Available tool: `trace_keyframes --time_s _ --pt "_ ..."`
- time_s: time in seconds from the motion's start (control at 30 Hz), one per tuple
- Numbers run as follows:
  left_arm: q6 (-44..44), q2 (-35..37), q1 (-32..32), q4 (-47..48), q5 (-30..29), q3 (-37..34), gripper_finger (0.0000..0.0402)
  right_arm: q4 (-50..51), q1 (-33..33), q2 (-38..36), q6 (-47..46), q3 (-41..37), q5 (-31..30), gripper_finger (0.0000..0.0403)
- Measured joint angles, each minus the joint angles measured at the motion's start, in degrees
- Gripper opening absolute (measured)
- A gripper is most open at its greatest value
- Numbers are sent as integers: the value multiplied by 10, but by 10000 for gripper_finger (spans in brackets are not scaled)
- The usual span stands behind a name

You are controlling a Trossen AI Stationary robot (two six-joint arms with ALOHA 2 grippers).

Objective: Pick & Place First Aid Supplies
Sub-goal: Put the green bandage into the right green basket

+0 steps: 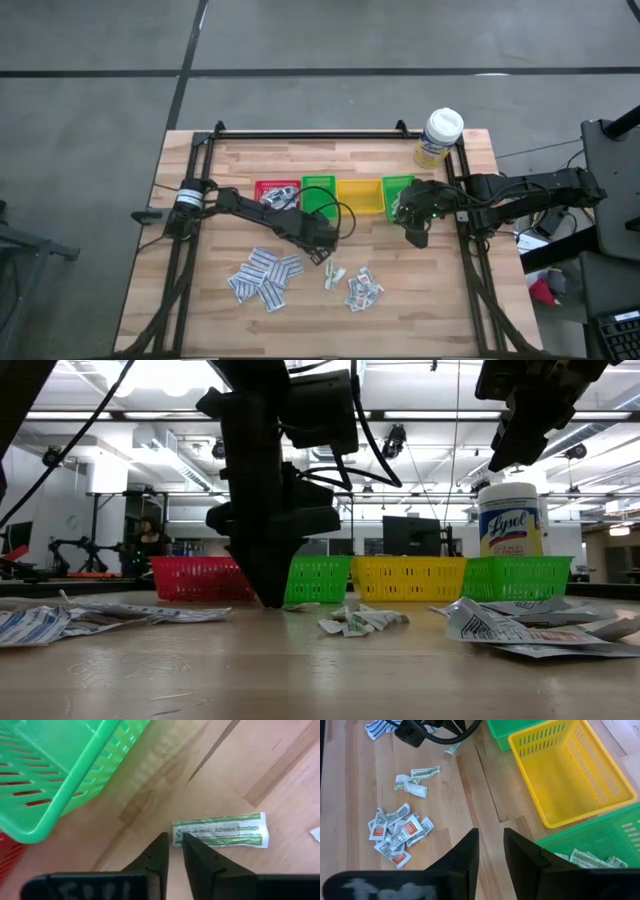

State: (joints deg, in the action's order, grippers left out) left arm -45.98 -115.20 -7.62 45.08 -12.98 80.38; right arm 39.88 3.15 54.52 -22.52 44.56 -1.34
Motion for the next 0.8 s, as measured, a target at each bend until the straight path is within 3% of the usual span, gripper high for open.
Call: trace_keyframes --time_s 0.2,0.8 --pt "14 0 -1 -7 0 -1 6 0 0 0 0 0 0 97" --pt "69 22 -8 -13 21 -1 0 1 0 0 0 0 0 86"
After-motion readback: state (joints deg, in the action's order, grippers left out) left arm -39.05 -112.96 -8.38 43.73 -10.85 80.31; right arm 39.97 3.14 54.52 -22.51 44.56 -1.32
